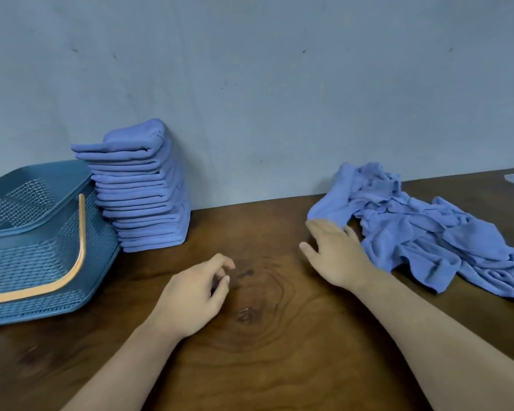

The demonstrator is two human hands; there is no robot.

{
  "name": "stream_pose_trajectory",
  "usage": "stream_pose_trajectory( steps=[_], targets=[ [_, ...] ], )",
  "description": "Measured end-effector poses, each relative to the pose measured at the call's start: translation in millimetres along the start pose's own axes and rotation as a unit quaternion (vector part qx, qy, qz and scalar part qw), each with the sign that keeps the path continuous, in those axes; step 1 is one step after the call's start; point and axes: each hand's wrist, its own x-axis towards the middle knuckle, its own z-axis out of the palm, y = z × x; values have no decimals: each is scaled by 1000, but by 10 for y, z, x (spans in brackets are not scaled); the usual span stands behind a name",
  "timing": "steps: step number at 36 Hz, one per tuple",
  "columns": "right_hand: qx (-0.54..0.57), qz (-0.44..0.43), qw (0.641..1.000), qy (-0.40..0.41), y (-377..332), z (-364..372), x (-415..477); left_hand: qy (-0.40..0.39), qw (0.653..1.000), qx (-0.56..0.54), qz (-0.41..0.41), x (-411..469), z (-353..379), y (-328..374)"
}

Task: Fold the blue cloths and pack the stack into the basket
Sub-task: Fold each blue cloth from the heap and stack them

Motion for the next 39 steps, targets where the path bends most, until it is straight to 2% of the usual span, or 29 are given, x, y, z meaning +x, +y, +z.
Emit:
stream_pose_trajectory(
  steps=[2,4,10,12,15,17,19,22,25,27,30,33,36,39],
  targets=[
    [35,-96,994,-50,-209,-50,-177,2,1000,-11,-1,-11,-8,-16],
    [79,-148,980,-107,-434,-95,-344,6,1000,-23,-4,-25,-15,-35],
    [296,-172,910,-234,-768,-169,-569,36,996,-81,15,-74,-13,-73],
    [366,-161,889,-223,-798,-218,-597,28,995,-91,41,-86,-24,-57],
    [408,-136,893,-131,-723,-166,-556,-33,990,-115,76,-75,-27,20],
    [355,-127,926,-30,-572,-74,-465,-92,987,-103,84,-72,-7,63],
    [257,-127,956,59,-404,11,-363,-132,985,-53,98,-83,28,68],
    [136,-65,984,98,-219,42,-261,-119,988,-54,83,-95,14,113],
    [46,19,998,34,-165,59,-234,-97,988,-60,108,-92,-26,207],
    [31,27,999,-21,-177,70,-242,-93,984,-78,129,-102,-49,265],
    [37,-27,994,-100,-264,32,-277,-94,976,-131,146,-118,-67,335],
    [86,-93,981,-146,-336,-12,-315,-99,958,-228,140,-159,-42,362],
    [100,-153,967,-177,-417,-54,-363,5,958,-255,129,-202,-56,337],
    [119,-206,956,-172,-514,-113,-405,112,965,-227,74,-142,-58,216]
  ],
)
